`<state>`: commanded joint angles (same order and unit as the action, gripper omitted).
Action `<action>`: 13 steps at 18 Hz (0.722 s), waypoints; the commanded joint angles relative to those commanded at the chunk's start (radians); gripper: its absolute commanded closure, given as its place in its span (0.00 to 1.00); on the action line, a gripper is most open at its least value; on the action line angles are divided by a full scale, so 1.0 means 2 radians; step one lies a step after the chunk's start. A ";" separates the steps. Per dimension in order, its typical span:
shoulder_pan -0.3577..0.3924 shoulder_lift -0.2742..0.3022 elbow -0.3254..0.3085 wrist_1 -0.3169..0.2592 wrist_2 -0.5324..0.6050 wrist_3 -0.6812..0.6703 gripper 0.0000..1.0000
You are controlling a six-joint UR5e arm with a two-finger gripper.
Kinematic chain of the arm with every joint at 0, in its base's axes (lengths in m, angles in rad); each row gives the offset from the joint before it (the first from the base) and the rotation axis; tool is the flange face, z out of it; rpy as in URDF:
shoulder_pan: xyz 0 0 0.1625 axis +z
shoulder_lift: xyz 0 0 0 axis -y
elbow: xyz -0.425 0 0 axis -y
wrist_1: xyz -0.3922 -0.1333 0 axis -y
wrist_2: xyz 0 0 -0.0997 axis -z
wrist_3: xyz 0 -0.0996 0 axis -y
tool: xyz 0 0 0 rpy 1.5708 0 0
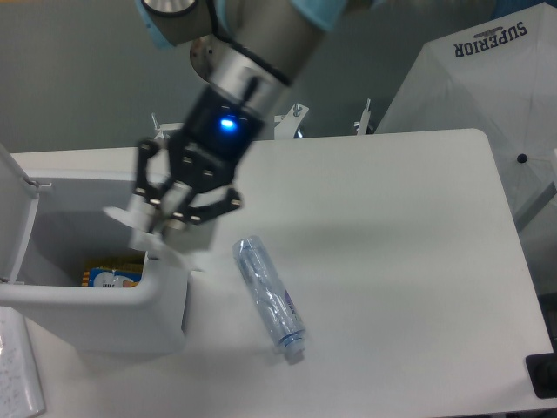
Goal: Place the trash in the trash can
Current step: 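Carry the tissue over the trash bin opening, then open the gripper to drop the tissue into the bin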
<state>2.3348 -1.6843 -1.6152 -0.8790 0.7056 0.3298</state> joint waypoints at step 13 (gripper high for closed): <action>-0.012 0.000 -0.005 0.005 0.003 -0.016 0.00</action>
<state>2.3117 -1.6843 -1.6261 -0.8698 0.7118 0.2976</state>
